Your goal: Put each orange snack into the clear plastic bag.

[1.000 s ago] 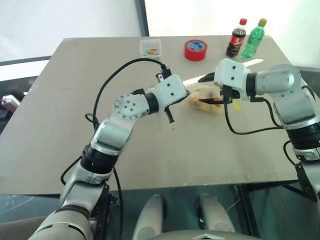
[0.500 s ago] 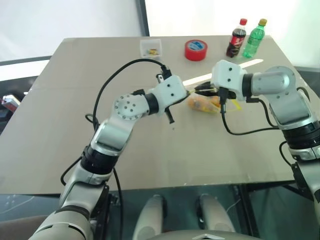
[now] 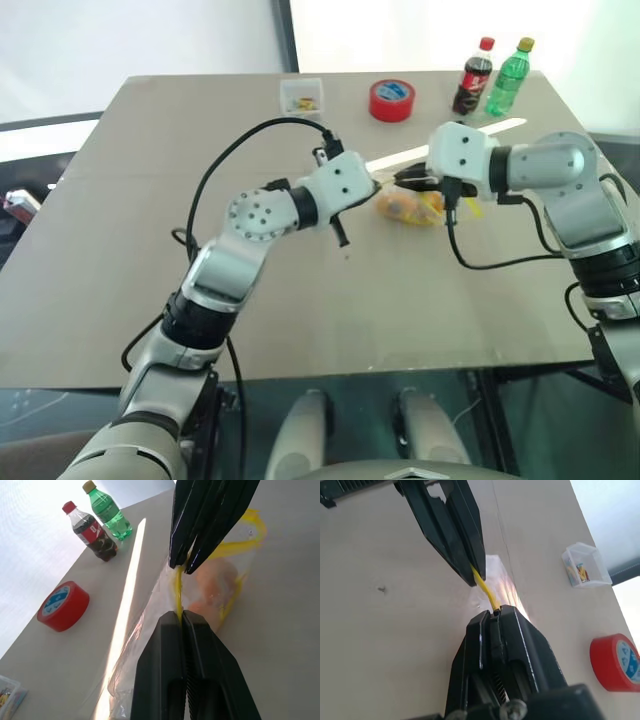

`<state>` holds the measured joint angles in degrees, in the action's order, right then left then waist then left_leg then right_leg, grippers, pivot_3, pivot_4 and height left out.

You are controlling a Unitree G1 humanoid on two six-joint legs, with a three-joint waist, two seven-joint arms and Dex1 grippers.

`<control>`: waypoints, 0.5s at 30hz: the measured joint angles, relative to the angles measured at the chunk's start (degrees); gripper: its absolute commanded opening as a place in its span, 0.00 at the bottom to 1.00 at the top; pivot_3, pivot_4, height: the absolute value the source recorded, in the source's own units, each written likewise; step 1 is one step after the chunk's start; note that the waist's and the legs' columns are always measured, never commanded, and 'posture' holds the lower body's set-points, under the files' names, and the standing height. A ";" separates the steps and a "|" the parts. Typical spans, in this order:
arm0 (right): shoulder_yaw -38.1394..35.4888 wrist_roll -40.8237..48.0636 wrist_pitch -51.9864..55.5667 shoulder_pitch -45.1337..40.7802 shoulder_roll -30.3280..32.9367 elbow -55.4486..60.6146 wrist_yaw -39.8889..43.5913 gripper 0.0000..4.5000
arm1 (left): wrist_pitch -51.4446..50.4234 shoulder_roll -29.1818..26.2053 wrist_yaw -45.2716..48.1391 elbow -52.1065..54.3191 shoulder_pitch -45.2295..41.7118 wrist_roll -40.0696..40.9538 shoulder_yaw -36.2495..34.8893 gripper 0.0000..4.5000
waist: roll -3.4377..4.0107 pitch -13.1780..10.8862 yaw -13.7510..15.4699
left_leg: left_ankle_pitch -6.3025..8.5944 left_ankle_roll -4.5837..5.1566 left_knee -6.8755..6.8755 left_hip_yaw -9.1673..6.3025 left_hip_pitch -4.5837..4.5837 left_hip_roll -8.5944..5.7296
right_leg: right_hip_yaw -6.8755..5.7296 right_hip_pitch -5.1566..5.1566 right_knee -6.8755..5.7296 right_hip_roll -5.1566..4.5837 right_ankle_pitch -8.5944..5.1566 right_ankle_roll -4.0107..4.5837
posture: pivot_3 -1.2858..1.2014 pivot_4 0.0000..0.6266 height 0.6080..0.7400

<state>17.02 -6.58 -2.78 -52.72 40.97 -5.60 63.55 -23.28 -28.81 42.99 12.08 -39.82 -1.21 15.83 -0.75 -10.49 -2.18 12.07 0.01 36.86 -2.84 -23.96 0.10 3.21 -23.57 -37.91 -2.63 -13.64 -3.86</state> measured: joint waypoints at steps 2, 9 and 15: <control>0.00 -0.23 -0.01 0.00 0.70 -0.61 -0.06 0.03 | 0.50 -0.46 0.00 -0.16 0.22 -0.08 -0.07 0.00 | 0.00 0.00 0.00 | 0.00 0.00 0.00 0.01 0.00 0.00 | 0.01 0.00 0.00 0.00 0.00 0.00 | 0.52 0.24 1.00; -0.04 -3.71 0.05 2.10 5.37 -3.07 -2.15 0.03 | 5.97 -1.82 -1.31 -3.18 1.90 -0.33 -2.26 0.00 | 0.00 0.00 0.06 | 0.00 0.00 0.00 0.02 0.00 0.00 | 0.01 0.00 0.02 -0.01 0.00 0.00 | 0.52 0.24 1.00; -1.00 -4.81 0.13 4.68 9.34 -4.35 -3.59 0.03 | 9.22 -1.80 -2.03 -5.57 2.27 -0.33 -2.77 0.00 | 0.00 0.00 0.15 | 0.00 0.00 0.00 0.03 0.00 -0.01 | 0.02 0.00 0.01 -0.01 0.00 0.00 | 0.52 0.24 1.00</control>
<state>16.02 -11.39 -2.65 -48.05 50.31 -9.95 59.96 -14.06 -30.61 40.95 6.51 -37.56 -1.54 13.05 -0.75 -10.49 -2.03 12.07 0.01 36.87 -2.81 -23.97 0.09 3.23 -23.57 -37.89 -2.65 -13.64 -3.86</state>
